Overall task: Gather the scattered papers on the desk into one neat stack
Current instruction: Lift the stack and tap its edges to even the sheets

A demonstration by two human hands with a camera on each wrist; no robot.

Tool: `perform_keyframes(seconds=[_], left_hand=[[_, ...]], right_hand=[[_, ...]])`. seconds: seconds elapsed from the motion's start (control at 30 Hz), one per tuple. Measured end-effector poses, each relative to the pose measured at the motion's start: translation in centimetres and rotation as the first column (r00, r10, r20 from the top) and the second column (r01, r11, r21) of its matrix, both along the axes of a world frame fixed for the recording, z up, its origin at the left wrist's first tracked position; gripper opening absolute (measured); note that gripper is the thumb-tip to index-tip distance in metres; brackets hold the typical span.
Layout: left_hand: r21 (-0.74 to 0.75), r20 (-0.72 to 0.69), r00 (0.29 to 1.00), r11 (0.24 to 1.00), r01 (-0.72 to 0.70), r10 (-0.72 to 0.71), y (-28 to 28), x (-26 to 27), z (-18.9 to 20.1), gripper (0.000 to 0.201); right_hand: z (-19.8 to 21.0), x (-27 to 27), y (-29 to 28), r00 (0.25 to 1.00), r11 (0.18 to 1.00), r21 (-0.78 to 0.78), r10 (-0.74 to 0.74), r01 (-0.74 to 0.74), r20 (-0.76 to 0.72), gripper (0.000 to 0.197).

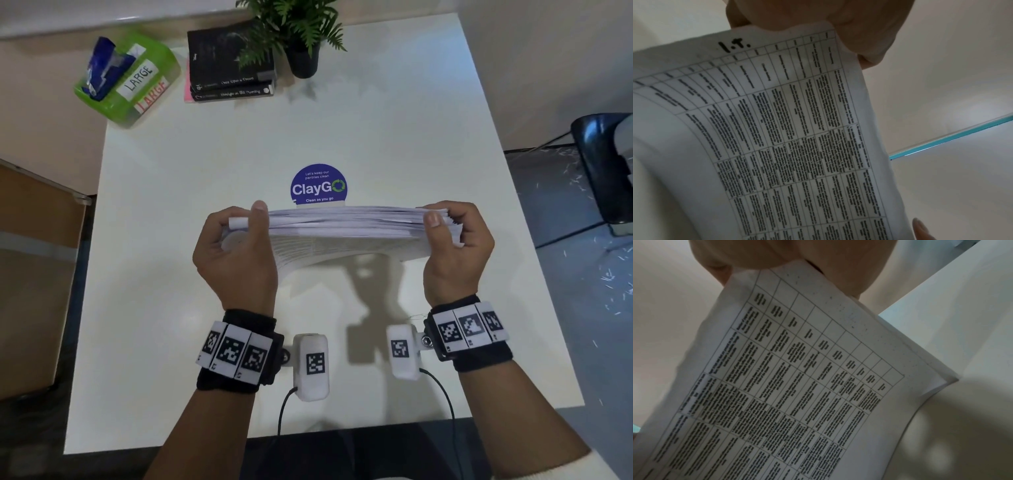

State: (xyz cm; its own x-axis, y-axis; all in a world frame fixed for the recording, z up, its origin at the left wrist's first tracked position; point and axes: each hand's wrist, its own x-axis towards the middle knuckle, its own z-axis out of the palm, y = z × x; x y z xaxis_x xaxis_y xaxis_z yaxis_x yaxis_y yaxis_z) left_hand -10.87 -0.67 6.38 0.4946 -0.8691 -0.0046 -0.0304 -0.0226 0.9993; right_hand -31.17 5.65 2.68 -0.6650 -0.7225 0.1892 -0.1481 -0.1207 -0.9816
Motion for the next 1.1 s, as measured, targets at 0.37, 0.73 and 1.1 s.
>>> perform_keyframes(seconds=[0.37,0.73,1.1], left_hand=[[-0.120,0.203,0.898,0.901,0.417,-0.389,0.4,4.2,-1.0,0.005],[-0.103,0.098,0.857,0.852,0.514,-0.506,0.1,6.4,-1.4,0.004],[-0.082,0.158,0.738,0.736,0.672,-0.656,0.9,8.0,-1.6,0.006]], right_hand=[[0.1,-0.5,0.1,0.999,0.999,0.025,0.033,-0.033,0.016,0.026],[-0.2,-1.0,0.1,0.996,0.996,0.055,0.068,-0.072,0.063,0.025],[0.1,-0.7,-1.0,0.996,0.995,0.101,-0.030,0.021,0.087,0.030]])
